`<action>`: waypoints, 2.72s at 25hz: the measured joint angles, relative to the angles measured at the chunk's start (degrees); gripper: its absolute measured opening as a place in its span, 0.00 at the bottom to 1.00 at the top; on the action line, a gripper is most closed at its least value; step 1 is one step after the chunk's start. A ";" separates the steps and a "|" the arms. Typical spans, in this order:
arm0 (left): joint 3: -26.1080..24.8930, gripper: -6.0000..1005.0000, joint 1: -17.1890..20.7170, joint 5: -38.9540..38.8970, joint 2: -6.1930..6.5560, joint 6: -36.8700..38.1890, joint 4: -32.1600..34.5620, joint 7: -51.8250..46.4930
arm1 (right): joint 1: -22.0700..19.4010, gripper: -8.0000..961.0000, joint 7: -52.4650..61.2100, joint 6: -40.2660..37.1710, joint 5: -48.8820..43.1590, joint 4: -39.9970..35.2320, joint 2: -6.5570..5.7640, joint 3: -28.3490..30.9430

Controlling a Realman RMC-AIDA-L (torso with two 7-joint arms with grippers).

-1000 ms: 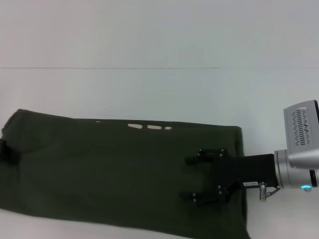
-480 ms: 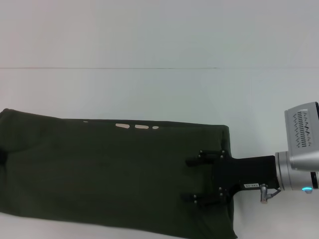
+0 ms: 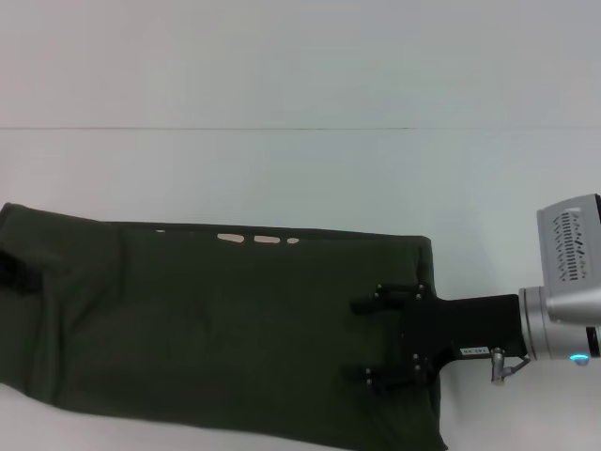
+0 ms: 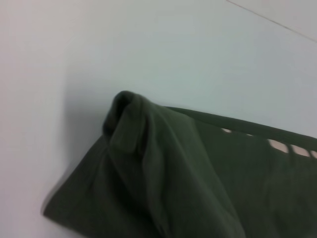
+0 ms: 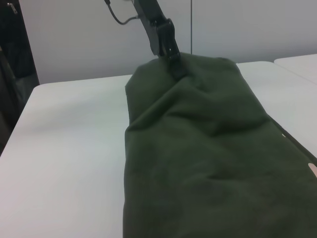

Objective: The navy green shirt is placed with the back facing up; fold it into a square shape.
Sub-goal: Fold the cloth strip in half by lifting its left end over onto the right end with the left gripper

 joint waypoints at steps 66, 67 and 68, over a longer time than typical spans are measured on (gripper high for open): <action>-0.72 0.19 -2.91 -29.94 -19.14 -8.09 -23.01 4.29 | -9.71 0.95 -6.16 3.65 6.13 -2.83 -0.55 6.78; -0.71 0.20 -2.89 -30.11 -19.23 -7.98 -23.39 4.44 | -9.86 0.95 -6.16 3.69 6.13 -2.86 -0.56 7.10; -0.67 0.21 -2.90 -30.27 -19.27 -7.91 -24.00 4.53 | -9.97 0.95 -6.17 3.71 6.12 -2.88 -0.59 7.39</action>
